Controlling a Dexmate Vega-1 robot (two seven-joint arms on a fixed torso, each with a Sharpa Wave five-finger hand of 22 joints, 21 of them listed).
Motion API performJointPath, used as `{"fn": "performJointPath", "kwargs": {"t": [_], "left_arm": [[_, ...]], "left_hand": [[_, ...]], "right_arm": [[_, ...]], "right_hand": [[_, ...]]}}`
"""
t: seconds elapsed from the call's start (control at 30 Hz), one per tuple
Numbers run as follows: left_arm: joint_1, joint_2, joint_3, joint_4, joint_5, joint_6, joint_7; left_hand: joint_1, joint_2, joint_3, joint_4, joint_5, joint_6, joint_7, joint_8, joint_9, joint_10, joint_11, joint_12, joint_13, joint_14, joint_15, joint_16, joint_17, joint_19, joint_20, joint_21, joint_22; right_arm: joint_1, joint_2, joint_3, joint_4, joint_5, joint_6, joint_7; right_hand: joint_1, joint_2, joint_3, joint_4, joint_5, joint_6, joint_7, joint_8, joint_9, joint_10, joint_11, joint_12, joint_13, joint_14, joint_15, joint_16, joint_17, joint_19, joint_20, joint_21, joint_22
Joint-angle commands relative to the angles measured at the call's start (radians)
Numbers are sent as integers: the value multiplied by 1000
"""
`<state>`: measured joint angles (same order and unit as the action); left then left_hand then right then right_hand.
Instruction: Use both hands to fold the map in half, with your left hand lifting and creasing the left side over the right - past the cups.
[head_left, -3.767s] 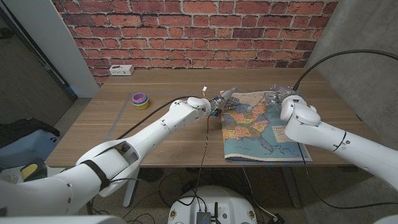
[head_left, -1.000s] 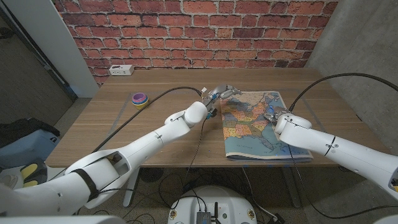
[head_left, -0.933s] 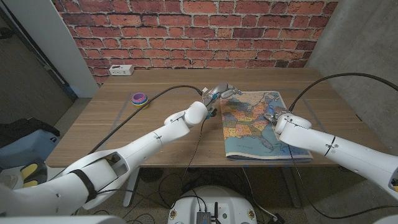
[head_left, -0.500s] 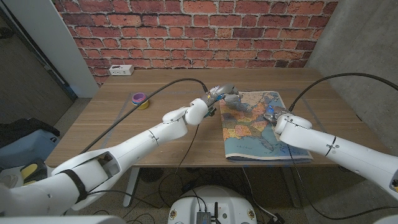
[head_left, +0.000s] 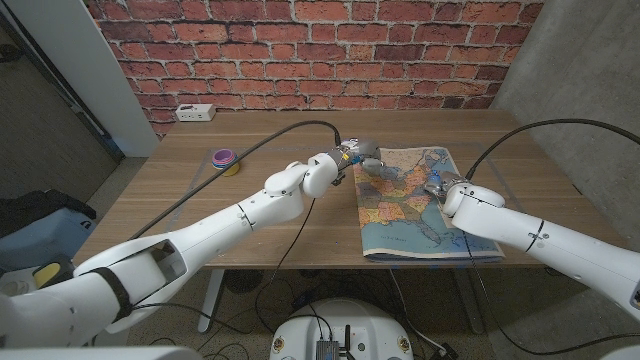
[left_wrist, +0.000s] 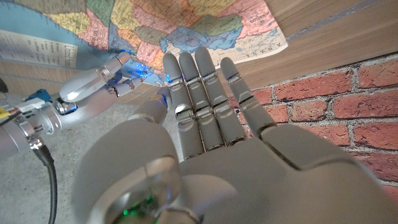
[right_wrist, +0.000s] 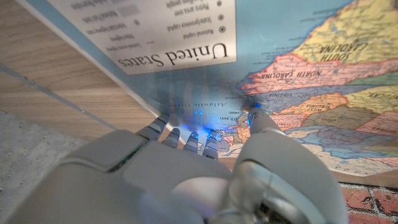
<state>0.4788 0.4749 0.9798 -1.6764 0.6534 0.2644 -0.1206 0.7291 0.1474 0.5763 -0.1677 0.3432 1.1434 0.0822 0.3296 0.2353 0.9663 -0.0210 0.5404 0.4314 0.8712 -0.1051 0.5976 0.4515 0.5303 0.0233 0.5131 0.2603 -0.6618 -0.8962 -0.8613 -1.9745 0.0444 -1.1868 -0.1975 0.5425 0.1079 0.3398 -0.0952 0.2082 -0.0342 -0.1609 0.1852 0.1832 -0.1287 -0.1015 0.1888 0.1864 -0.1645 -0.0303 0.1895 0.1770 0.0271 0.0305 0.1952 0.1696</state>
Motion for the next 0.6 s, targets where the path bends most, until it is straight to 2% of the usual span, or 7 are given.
{"fn": "performJointPath", "kwargs": {"t": [0.03, 0.23, 0.6], "left_arm": [[-56, -7, 53, -12, 70, 88, -175], [-88, -24, 73, 33, 56, 67, -227], [-124, -54, 106, 109, 27, 48, -283]], "left_hand": [[-9, -3, 21, 1, 10, 0, -9, -15, -6, -17, 0, -7, 13, -13, -1, -22, -15, -42, 1, -8, -4], [-18, -1, 38, 2, 15, -29, -17, -41, -14, -38, 2, -17, 20, -35, -3, -55, -39, -55, -9, -6, -12], [-26, 4, 53, 2, 18, -28, -12, -53, -19, -42, 4, -23, 23, -36, 3, -77, -60, -77, -13, -9, -21]], "right_arm": [[-9, 3, 10, 1, 10, 14, -9], [-15, 4, 14, -1, 8, 23, -18], [-9, 10, 9, -5, -4, 29, -21]], "right_hand": [[-1, -12, -2, -1, -3, -4, 2, 5, 2, 1, 7, 5, 2, -23, -36, 7, 3, 9, 5, 4, 4], [-1, -13, -5, -1, -3, -4, 3, 5, 2, 1, 7, 6, 2, -22, -35, 7, 4, 9, 6, 4, 4], [-1, -13, -8, -3, -2, -5, 2, 5, 2, 2, 6, 6, 2, -22, -35, 7, 4, 10, 6, 3, 4]]}}
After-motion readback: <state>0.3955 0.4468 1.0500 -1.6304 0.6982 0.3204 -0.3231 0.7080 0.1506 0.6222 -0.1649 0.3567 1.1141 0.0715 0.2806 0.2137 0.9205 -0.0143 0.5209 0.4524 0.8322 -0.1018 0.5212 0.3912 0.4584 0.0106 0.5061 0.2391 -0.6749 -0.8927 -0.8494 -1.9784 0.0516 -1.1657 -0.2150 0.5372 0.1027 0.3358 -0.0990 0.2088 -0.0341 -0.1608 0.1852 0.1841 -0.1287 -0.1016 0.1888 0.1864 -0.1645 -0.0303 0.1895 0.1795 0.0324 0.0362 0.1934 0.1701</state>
